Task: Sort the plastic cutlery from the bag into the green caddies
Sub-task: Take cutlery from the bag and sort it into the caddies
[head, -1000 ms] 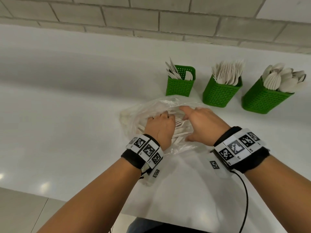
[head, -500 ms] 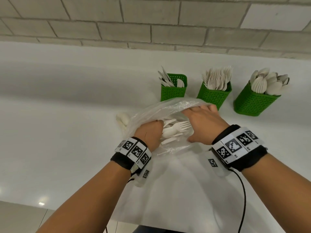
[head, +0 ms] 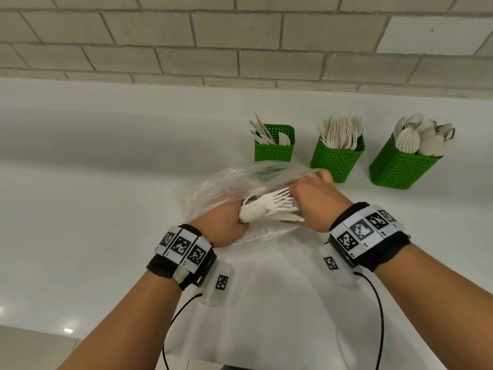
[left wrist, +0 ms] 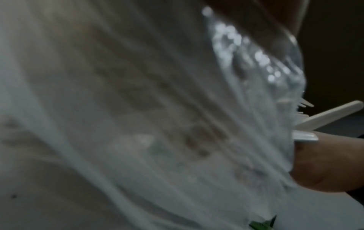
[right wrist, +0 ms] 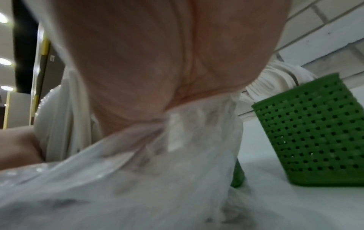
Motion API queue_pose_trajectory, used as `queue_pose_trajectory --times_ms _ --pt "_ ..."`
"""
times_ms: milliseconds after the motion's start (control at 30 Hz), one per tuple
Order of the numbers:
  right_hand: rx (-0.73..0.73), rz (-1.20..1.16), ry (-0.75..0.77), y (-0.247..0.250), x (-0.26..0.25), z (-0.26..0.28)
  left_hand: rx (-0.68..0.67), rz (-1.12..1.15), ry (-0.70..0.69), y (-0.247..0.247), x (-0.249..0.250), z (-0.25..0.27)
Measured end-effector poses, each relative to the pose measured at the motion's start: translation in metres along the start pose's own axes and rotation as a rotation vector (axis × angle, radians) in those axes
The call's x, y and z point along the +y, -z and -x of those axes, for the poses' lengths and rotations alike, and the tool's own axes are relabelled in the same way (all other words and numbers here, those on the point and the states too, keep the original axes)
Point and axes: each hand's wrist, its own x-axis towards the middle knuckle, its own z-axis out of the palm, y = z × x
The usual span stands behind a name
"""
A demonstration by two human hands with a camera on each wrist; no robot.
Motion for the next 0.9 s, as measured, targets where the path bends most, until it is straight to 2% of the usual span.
queue_pose_trajectory --times_ms 167,267,433,500,567,667,767,833,900 --pt "-0.040 -0.243 0.052 0.008 -0.001 0.000 0.105 -0.126 -0.180 0.009 -0.003 0.004" --pt "0.085 -0.392 -0.041 0.011 0.009 -0.005 0.118 -0.108 -0.202 0.010 -0.001 0.008" --pt "0.168 -0.543 -0.003 0.017 0.009 -0.006 0.283 0.412 -0.152 0.025 0.019 0.017" --pt "0.244 -0.658 0.003 0.021 0.007 -0.007 0.383 0.576 -0.143 0.027 0.019 0.011" --pt "0.249 -0.686 0.004 0.019 0.008 -0.009 0.432 0.704 -0.115 0.021 0.010 0.003" --pt "0.206 -0.640 -0.021 0.009 0.009 -0.010 0.392 0.669 -0.032 0.004 -0.008 -0.005" --pt "0.266 -0.694 -0.064 0.006 0.014 -0.012 0.327 0.549 -0.005 -0.010 -0.013 -0.008" --pt "0.328 -0.807 -0.079 0.008 0.014 -0.014 0.326 0.540 0.004 -0.013 -0.012 -0.012" --pt "0.307 -0.808 -0.075 0.008 0.012 -0.014 0.345 0.582 0.018 -0.013 -0.012 -0.015"
